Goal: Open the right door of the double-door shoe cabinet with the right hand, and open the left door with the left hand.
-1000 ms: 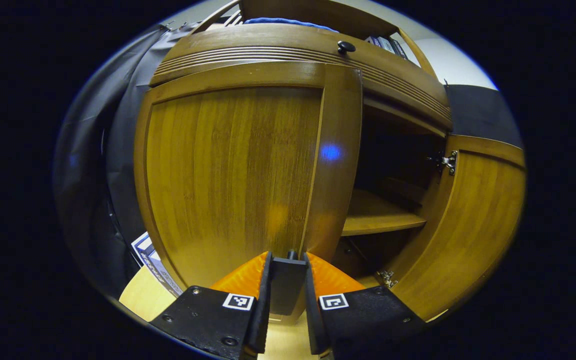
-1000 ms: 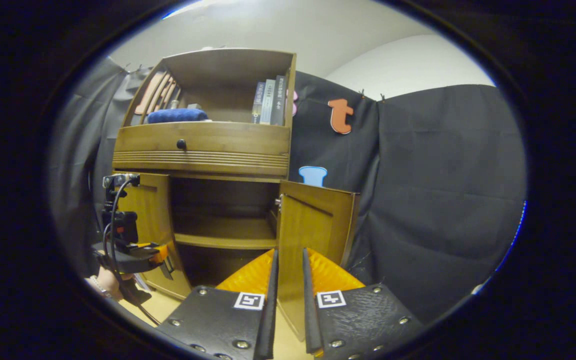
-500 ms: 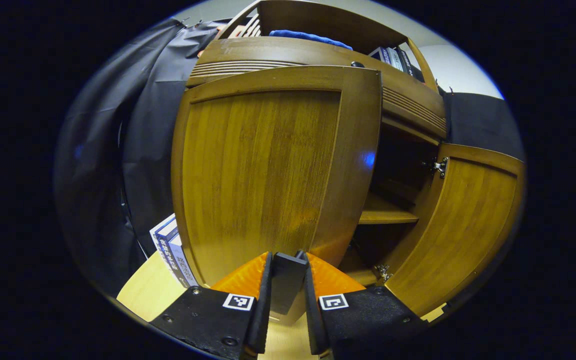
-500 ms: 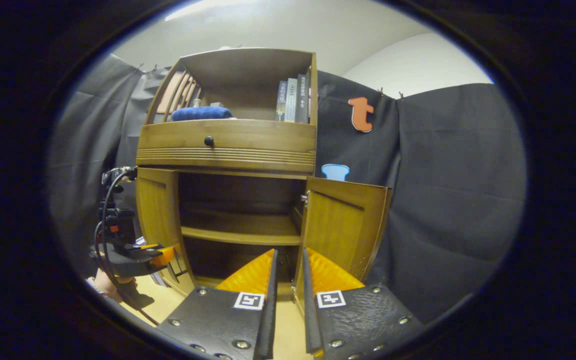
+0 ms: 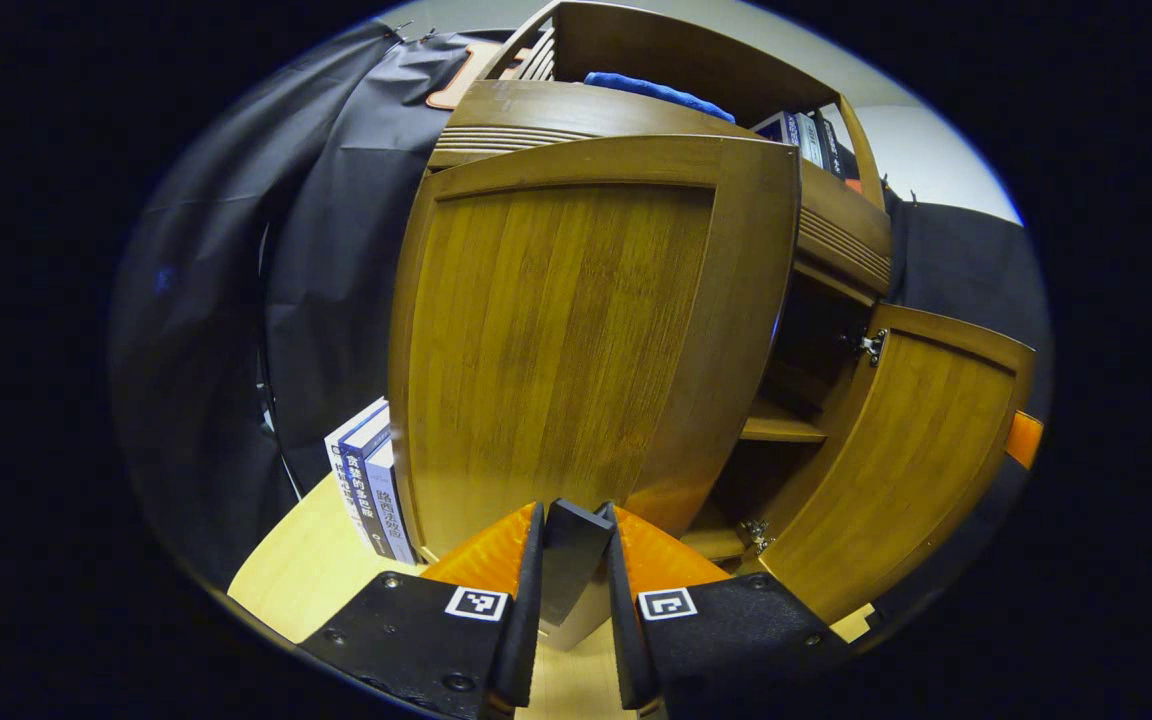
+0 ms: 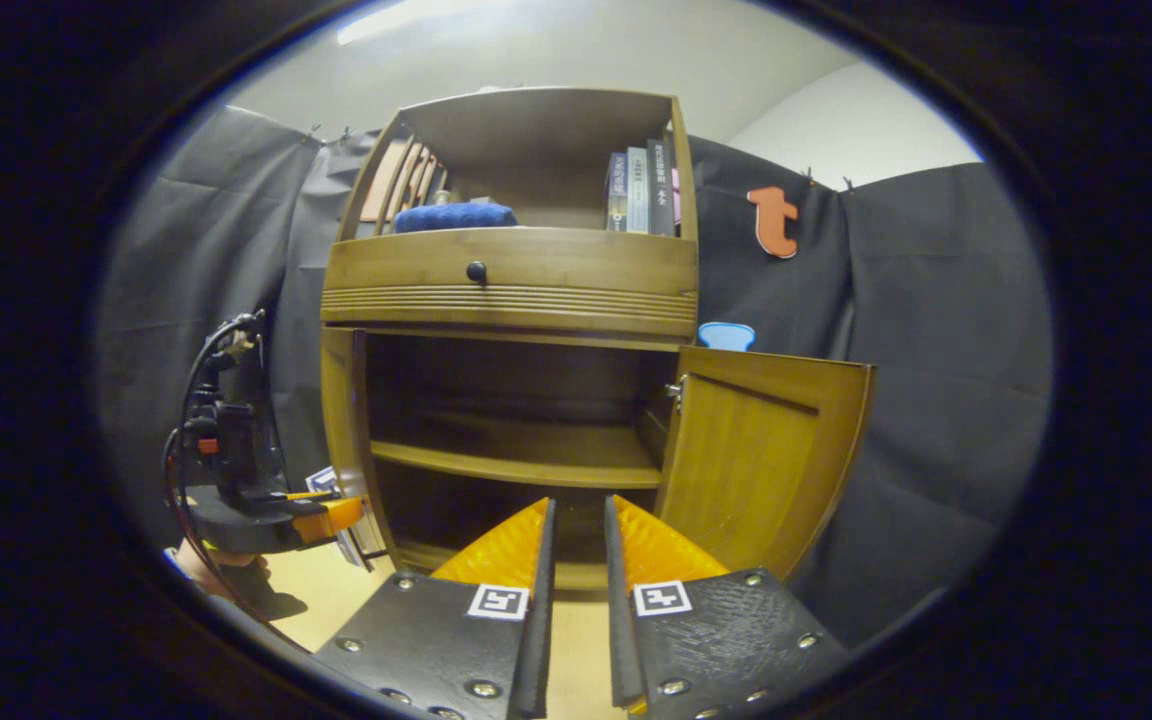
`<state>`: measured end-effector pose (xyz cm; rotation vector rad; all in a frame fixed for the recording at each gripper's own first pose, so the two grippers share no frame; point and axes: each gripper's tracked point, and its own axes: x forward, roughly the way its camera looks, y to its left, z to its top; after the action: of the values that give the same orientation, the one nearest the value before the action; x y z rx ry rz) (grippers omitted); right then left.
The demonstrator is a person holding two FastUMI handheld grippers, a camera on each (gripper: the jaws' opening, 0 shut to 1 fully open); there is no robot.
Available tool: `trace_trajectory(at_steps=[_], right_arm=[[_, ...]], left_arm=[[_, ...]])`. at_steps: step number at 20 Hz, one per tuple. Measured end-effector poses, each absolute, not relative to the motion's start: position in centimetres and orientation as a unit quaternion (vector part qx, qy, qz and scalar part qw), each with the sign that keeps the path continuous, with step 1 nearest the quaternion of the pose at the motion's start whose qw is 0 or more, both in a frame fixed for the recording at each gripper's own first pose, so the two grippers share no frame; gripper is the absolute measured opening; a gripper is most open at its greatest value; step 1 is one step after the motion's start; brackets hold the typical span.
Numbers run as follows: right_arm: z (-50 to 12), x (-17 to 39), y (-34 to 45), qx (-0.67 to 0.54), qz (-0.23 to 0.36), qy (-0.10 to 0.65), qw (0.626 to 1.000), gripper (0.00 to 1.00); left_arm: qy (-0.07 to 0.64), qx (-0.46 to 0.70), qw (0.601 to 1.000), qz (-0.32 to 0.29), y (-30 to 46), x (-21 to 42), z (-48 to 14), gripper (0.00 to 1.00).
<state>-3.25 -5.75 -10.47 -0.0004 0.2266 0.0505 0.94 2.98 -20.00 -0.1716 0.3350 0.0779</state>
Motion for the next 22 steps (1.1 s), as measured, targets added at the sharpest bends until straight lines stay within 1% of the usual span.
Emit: trace_trajectory(at_steps=[7,11,12,13,14,15,16,17,18,19,20,21,22], right_arm=[[-11.3,-1.6,-2.6,0.002,0.075,0.116,0.990,0.24],[-11.6,-0.8,-0.8,0.005,0.102,0.116,0.988,0.24],[-11.7,-0.7,-0.4,0.006,0.109,0.117,0.987,0.27],[-11.8,-0.6,0.1,0.007,0.115,0.118,0.986,0.24],[-11.9,-0.4,0.5,0.008,0.121,0.119,0.985,0.27],[-12.0,-0.4,1.0,0.009,0.127,0.120,0.985,0.27],[-12.0,-0.2,1.5,0.012,0.134,0.120,0.984,0.24],[-12.1,-0.2,2.1,0.014,0.142,0.120,0.982,0.27],[-12.1,-0.1,2.6,0.015,0.151,0.120,0.981,0.24],[-12.1,-0.1,3.2,0.014,0.158,0.120,0.980,0.24],[-12.0,-0.2,3.6,0.013,0.165,0.118,0.979,0.24],[-12.0,-0.2,4.1,0.013,0.171,0.118,0.978,0.27],[-12.0,-0.3,4.5,0.012,0.177,0.117,0.977,0.24]], left_arm=[[0.169,-0.088,0.981,0.044,4.6,-1.3,-19.5,0.34],[0.168,-0.086,0.980,0.058,5.8,-2.5,-19.3,0.34],[0.167,-0.088,0.980,0.063,6.2,-3.0,-19.1,0.35],[0.166,-0.092,0.979,0.071,6.7,-3.3,-19.0,0.35],[0.165,-0.101,0.978,0.081,7.2,-4.0,-18.8,0.34],[0.165,-0.109,0.976,0.090,7.8,-4.5,-18.7,0.34],[0.166,-0.106,0.976,0.095,8.4,-5.1,-18.7,0.30],[0.166,-0.099,0.976,0.103,9.0,-5.6,-18.7,0.34],[0.167,-0.087,0.976,0.110,9.7,-6.2,-18.6,0.34],[0.166,-0.074,0.976,0.118,10.5,-6.6,-18.4,0.33],[0.164,-0.063,0.976,0.126,11.0,-6.9,-18.3,0.36],[0.161,-0.058,0.976,0.133,11.7,-7.1,-18.1,0.33],[0.159,-0.059,0.976,0.140,12.1,-7.3,-18.0,0.29]])
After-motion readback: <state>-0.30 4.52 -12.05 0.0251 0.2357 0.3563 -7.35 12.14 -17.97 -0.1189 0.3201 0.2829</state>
